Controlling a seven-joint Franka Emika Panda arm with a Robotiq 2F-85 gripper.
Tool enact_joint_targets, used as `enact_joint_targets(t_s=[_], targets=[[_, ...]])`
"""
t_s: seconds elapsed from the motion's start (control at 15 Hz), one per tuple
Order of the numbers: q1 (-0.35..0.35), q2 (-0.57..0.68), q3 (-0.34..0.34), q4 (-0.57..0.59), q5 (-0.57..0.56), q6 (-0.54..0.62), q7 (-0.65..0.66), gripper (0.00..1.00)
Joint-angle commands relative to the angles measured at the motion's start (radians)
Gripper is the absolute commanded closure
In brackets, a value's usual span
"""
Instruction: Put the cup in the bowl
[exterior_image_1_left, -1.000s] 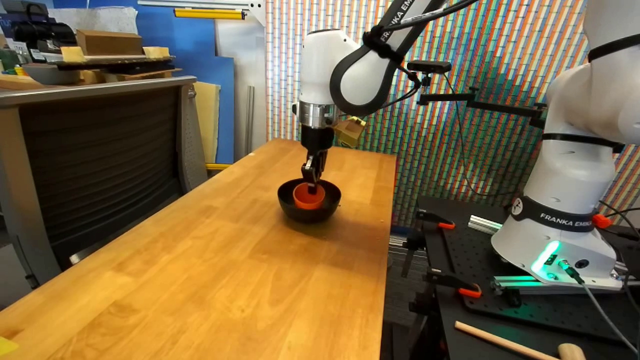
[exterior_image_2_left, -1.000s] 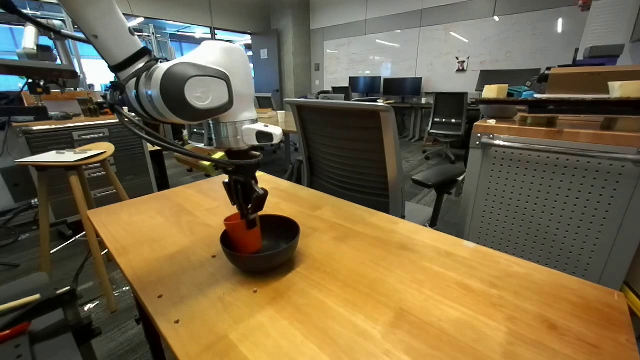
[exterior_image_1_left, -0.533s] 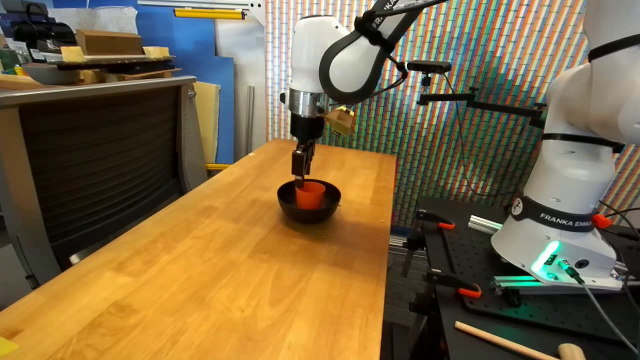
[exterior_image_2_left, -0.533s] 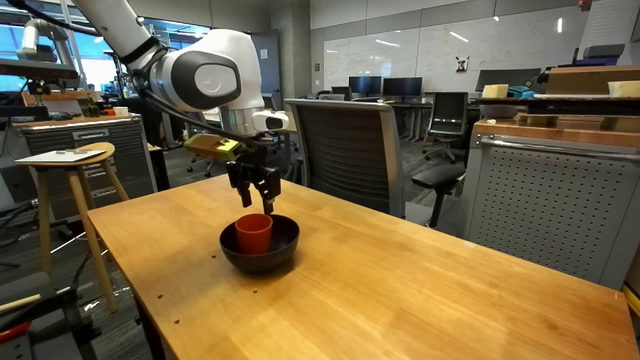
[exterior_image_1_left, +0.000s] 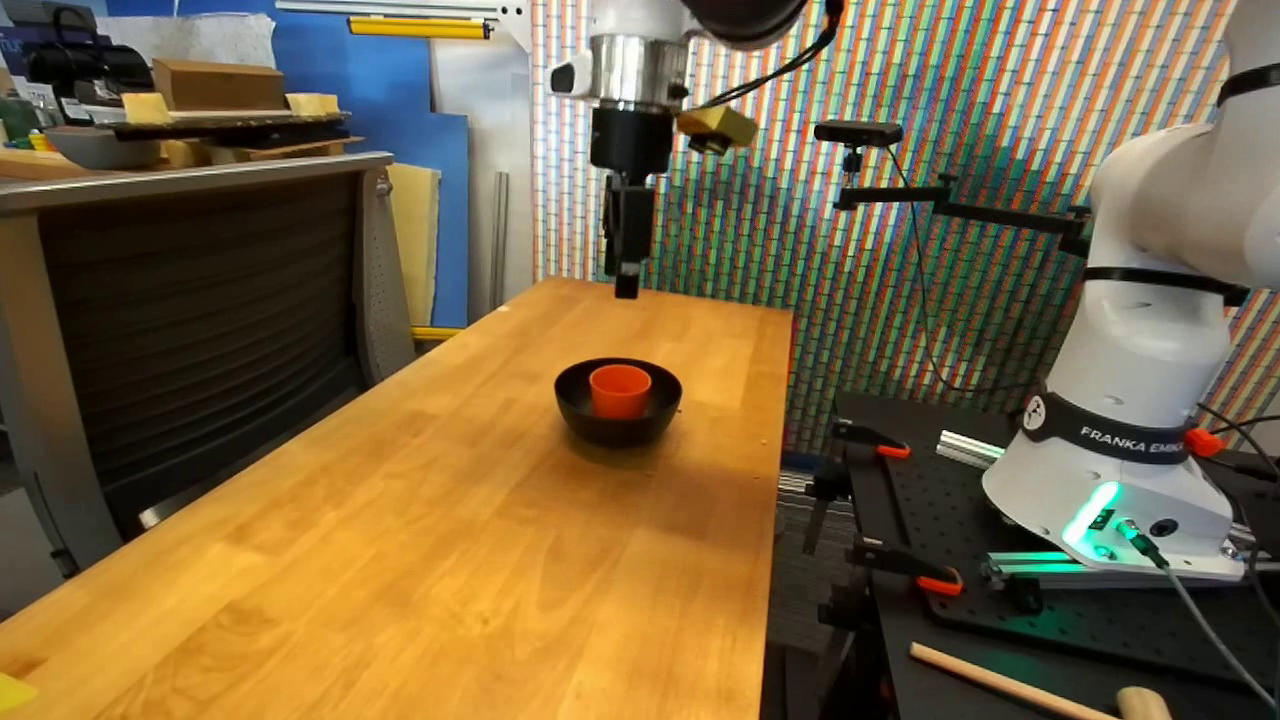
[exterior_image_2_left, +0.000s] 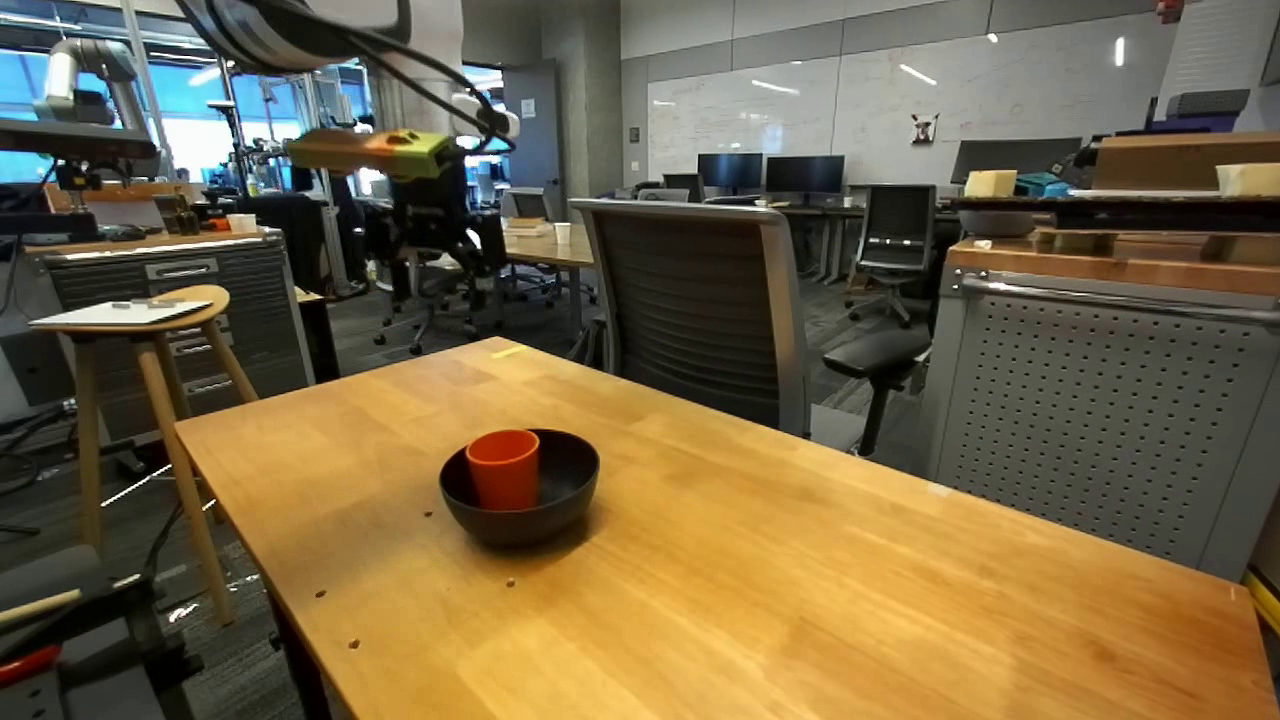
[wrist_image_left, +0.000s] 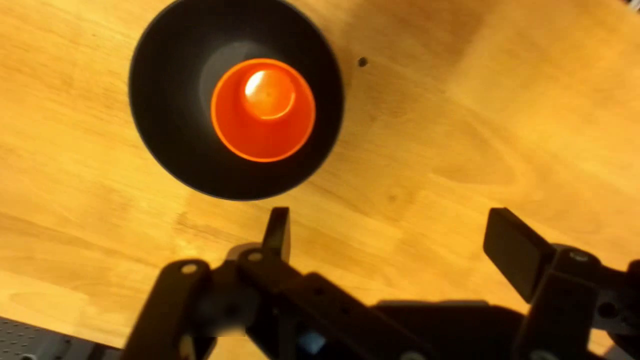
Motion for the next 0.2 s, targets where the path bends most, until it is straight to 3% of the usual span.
enact_joint_targets(t_s=[0.0,0.13], targets=[[0.025,-0.045,-0.022,0.002,0.022,-0.059,-0.039,0.00],[0.031,-0.102,-0.029,-0.005,0.034,-0.104,-0.070,0.00]])
